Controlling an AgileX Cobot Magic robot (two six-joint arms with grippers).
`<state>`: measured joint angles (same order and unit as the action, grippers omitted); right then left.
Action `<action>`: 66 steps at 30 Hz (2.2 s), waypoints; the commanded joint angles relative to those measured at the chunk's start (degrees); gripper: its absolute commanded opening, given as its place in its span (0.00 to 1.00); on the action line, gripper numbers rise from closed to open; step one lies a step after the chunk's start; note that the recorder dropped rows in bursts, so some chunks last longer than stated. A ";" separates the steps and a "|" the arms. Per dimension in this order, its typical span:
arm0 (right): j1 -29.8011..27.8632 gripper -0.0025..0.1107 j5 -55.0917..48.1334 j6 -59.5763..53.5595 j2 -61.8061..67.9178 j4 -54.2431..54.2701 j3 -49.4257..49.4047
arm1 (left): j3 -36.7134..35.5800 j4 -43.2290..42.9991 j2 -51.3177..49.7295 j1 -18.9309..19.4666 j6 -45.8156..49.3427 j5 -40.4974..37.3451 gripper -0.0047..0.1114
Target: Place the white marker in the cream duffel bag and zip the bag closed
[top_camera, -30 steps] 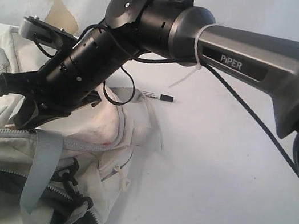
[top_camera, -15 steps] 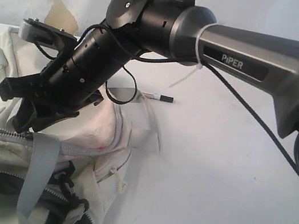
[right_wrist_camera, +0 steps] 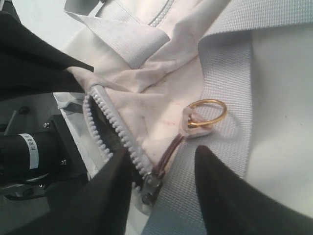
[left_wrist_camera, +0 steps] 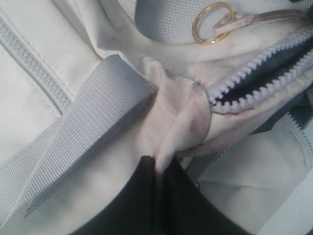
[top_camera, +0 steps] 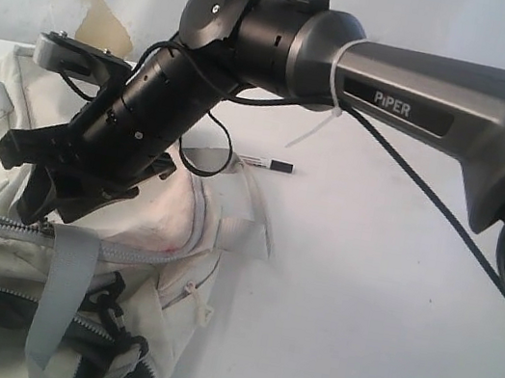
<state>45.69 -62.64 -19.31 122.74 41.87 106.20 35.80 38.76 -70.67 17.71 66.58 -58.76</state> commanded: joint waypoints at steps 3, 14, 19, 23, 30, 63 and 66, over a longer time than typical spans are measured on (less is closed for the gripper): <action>-0.52 0.37 0.26 0.05 -0.96 -0.15 0.72 | -0.17 0.04 0.73 -0.04 -0.45 0.56 0.04; -0.52 0.37 -0.26 2.09 -0.96 -2.03 5.42 | -0.17 0.79 0.73 -0.04 -0.33 0.50 0.04; -0.52 0.37 -3.75 5.52 -0.96 -7.16 8.07 | -0.17 1.03 0.73 -0.04 -0.21 0.50 0.04; -0.77 0.37 -6.55 6.66 -0.96 -7.26 9.22 | -0.17 1.03 0.73 -0.04 -0.21 0.50 0.04; -3.57 0.37 -7.32 7.14 -1.33 -7.26 9.22 | -0.17 1.03 0.73 -0.04 -0.21 0.50 0.04; -14.04 0.37 -7.32 5.62 -7.24 -10.37 1.68 | -0.17 1.17 0.73 -0.04 -0.21 1.51 0.04; -14.34 0.37 -7.32 5.16 -9.15 -10.25 -1.21 | -0.17 1.29 0.73 -0.04 -0.21 1.76 0.04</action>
<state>31.97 -69.89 -12.86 115.87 31.49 107.31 35.71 39.10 -70.58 17.71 66.58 -57.95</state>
